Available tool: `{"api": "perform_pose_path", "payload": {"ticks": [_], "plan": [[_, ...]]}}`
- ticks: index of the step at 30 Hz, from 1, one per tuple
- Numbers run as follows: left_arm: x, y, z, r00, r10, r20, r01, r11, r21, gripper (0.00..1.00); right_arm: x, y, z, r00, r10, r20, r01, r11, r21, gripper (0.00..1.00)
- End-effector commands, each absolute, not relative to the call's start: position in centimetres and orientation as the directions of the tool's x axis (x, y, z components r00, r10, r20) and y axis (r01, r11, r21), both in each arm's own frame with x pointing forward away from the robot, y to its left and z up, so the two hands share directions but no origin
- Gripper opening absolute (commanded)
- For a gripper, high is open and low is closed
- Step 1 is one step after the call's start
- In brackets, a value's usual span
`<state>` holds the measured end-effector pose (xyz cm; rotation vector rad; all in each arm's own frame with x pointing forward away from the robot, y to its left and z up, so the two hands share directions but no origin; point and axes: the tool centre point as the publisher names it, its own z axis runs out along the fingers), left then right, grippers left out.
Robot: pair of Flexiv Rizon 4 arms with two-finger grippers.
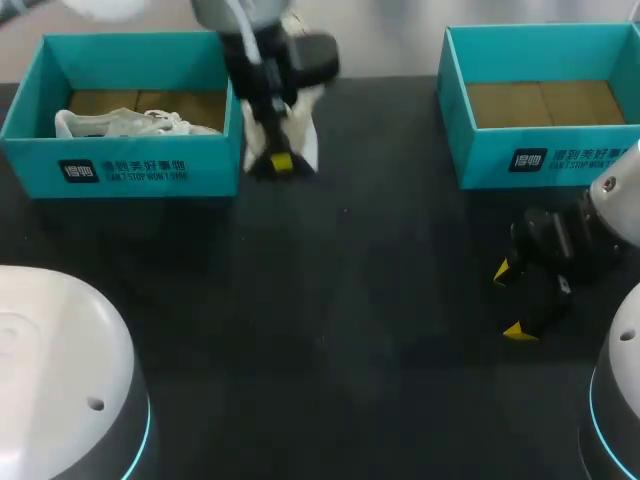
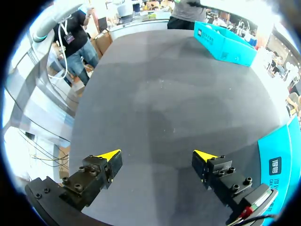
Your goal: Take the shoe out of the shoebox, open the shoe tongue, remove and reinsert the insole, then place the shoe into the shoebox
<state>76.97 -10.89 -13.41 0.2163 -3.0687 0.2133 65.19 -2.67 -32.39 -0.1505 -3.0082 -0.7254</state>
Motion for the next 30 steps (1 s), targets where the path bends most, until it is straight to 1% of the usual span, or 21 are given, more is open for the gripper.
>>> {"api": "perform_pose_path", "payload": {"ticks": [1,13,19,23,24,26,30], "plan": [[79.7,-7.6,-9.6,-0.987,-0.147,0.059,-0.154,0.979,-0.134,0.0,65.1,-2.6,-32.4,-0.994,0.086,0.064,0.105,0.887,0.449,1.0],[85.4,-3.2,-8.4,-0.98,-0.195,0.035,-0.198,0.974,-0.106,0.0,65.1,-2.6,-32.4,-0.994,0.086,0.064,0.105,0.887,0.449,1.0],[89.9,-0.3,-10.2,-0.986,-0.157,0.059,-0.163,0.979,-0.122,0.0,65.1,-2.6,-32.4,-0.994,0.086,0.064,0.105,0.887,0.449,1.0],[93.3,2.2,-11.0,-0.994,-0.107,0.011,-0.108,0.991,-0.077,0.0,65.1,-2.6,-32.4,-0.994,0.086,0.064,0.105,0.887,0.449,1.0],[94.2,2.9,-11.1,-0.99,-0.14,0.005,-0.14,0.988,-0.067,0.0,65.1,-2.6,-32.4,-0.994,0.086,0.064,0.105,0.887,0.449,1.0],[95.9,4.2,-11.3,-0.994,-0.108,-0.003,-0.107,0.992,-0.065,0.0,65.1,-2.6,-32.4,-0.994,0.086,0.064,0.105,0.887,0.449,1.0],[95.9,4.2,-11.3,-0.994,-0.108,-0.003,-0.107,0.992,-0.065,0.0,65.1,-2.6,-32.4,-0.994,0.086,0.064,0.105,0.887,0.449,1.0]]}}
